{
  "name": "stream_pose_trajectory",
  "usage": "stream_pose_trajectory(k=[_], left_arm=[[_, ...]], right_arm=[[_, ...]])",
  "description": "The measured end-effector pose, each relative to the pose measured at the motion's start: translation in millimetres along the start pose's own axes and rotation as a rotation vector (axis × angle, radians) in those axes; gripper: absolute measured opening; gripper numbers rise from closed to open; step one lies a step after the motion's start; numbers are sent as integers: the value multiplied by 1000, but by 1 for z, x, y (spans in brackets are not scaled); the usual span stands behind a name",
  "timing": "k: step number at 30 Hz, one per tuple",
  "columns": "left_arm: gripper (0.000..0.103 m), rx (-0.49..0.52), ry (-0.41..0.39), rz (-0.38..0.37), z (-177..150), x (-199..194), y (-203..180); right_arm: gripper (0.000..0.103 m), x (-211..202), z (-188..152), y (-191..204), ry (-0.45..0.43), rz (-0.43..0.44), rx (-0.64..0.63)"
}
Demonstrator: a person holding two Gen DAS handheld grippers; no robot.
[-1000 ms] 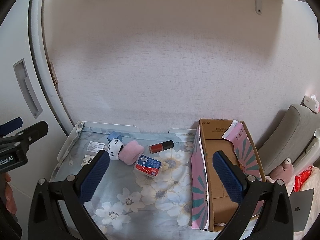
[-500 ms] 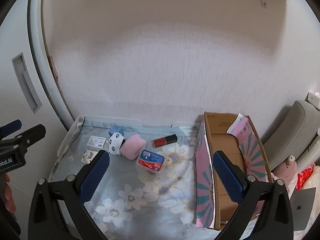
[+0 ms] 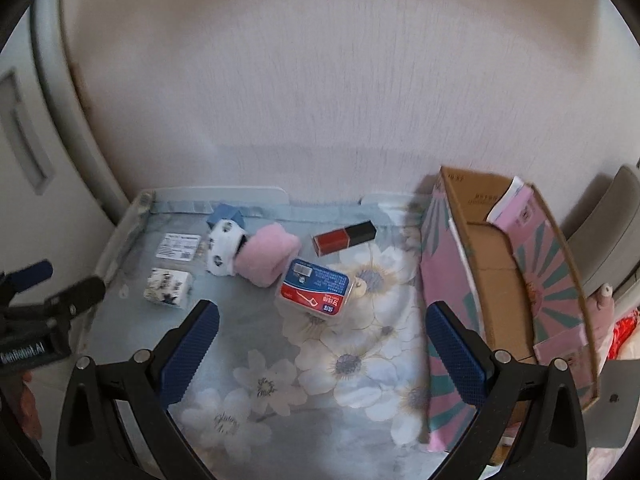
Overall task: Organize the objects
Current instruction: 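Grasp the white tissue pack with left tool while right tool grasps blue-red floss box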
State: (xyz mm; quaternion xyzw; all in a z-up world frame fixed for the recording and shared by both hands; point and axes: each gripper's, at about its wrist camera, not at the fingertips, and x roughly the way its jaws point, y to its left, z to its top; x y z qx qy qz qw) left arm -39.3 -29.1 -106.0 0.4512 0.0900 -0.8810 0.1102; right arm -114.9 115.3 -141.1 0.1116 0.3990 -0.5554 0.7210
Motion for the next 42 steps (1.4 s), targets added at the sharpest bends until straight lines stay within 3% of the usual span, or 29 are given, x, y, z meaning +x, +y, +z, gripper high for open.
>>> stream_pose_trajectory(k=[10,18,21,23,28,33,42], left_arm=[[101,-3,91,28,-14,102,7],[97,-15,135,20,-14,146,9],[93,-24,155,11,-16,156,11],[82,-31,168,2,-17,161,13],[60,19,168,12,-17,167,7],[59,18,170,1,-14,171,11],[59,27,113,-6,2,139,14]], right_arm=[[102,90,2,5,78,-60,92],[102,126,3,11,120,-107,123],[93,132,2,11,134,-120,111],[84,134,0,10,144,-122,106],[84,133,0,5,147,-121,108],[84,124,3,-2,131,-115,106],[84,74,13,-13,74,-78,83]])
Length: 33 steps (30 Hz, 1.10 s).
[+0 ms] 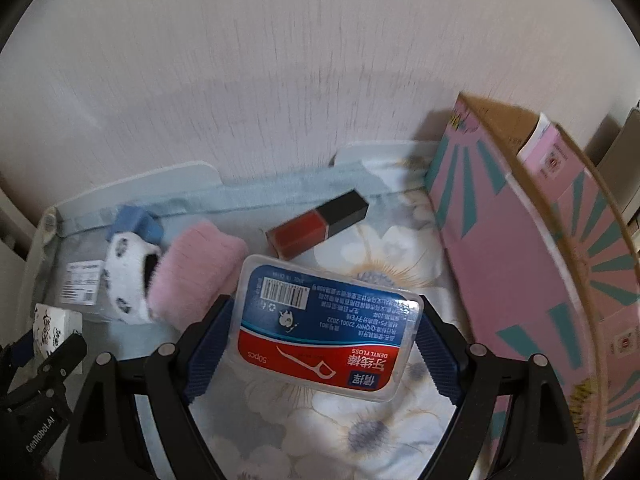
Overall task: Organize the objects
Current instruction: 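Grasp the white tissue pack with left tool while right tool grasps blue-red floss box, then carry the tissue pack and floss box over the cardboard box with both tools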
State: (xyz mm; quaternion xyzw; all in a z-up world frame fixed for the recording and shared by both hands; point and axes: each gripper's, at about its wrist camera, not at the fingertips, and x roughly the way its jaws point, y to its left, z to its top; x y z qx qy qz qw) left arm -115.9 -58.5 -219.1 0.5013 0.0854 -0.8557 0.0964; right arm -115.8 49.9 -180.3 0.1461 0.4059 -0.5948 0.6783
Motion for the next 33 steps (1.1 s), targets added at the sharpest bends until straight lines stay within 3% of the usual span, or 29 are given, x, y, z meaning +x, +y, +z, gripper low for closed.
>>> stream_pose_trajectory(k=[5,10,14,15,24,33], left_arm=[[59,1,-52,-7,14,-38,3],[59,8,-111,-11,18,-80,-25],[59,10,-150,-29,18,-118,-38],[59,12,-156,-31,17,-128,-41],[59,21,-186,-66,15,-160,-53],[59,83,-216,-117,30,-173,-85]], right_arm=[[84,-32,11,7,-56,81,-79],[84,-93,14,4,-126,168,-176],[84,-116,12,3,-164,229,-234],[84,-121,10,3,-210,255,-274],[84,-143,3,1,-250,293,-287],[84,-157,6,-40,-275,244,-232]])
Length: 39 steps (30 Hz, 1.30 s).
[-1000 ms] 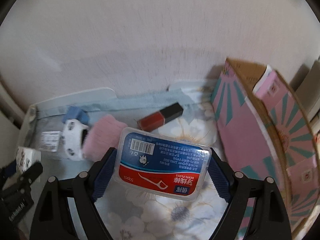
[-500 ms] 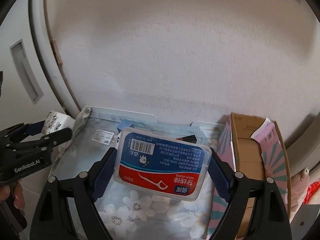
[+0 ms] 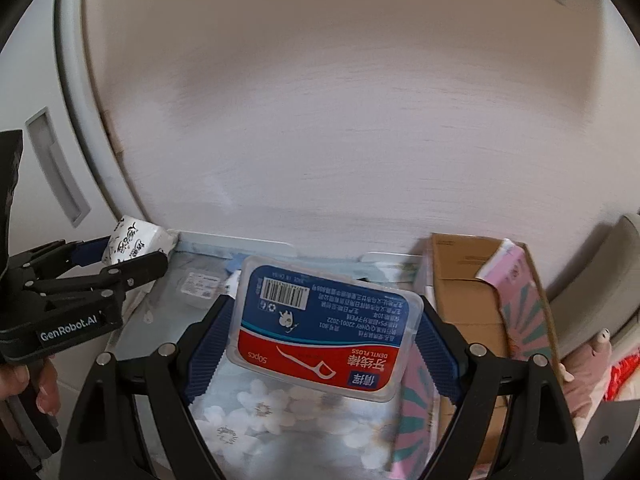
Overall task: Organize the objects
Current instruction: 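Carry the tissue pack and floss box over the cardboard box with both tools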
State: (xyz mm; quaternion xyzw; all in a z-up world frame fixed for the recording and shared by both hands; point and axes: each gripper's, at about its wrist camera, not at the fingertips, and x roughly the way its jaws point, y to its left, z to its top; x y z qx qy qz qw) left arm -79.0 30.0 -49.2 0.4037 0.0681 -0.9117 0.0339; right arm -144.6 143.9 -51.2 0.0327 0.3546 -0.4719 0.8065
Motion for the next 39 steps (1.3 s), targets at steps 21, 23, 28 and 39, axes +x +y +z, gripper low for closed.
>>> stream_pose_trajectory(k=[21,23,28,39], left_arm=[[59,268,44,-299,54,46,-171],[59,284,67,-327,58,55,-187],[59,335,120,-355,71,94,-230],[59,501,244,-316,74,182,-302]], right_arm=[[84,-16,-26,-133,107,-257,79],[84,-9,-27,-143,132,-261,61],[84,11,-30,-160,201,-246,24],[84,72,-49,-171,358,-202,-122]])
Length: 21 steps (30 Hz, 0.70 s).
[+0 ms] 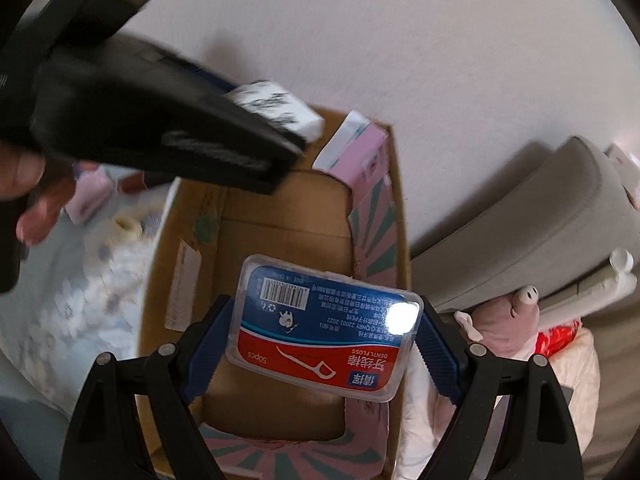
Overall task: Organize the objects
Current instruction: 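Carry the tissue pack and floss box over the cardboard box with both tools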
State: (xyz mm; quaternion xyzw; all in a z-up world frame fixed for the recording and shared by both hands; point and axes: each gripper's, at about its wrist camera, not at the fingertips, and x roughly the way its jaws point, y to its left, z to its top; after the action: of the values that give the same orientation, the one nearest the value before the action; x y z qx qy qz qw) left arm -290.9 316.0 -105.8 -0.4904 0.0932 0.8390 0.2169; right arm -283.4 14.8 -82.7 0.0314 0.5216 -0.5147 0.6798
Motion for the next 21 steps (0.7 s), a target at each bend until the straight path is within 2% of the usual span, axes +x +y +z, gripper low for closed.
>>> stream_pose_trajectory(k=[6,14,21], left_arm=[[59,84,98,6,5,42,-15],[59,185,214,27,2,85,-27],[59,238,239,60,4,97,-33]], right_arm=[[84,32,-4,8,75,59,-101],[84,50,-18,17,98,116,-184],[84,47,-24,18,81,135,-199]])
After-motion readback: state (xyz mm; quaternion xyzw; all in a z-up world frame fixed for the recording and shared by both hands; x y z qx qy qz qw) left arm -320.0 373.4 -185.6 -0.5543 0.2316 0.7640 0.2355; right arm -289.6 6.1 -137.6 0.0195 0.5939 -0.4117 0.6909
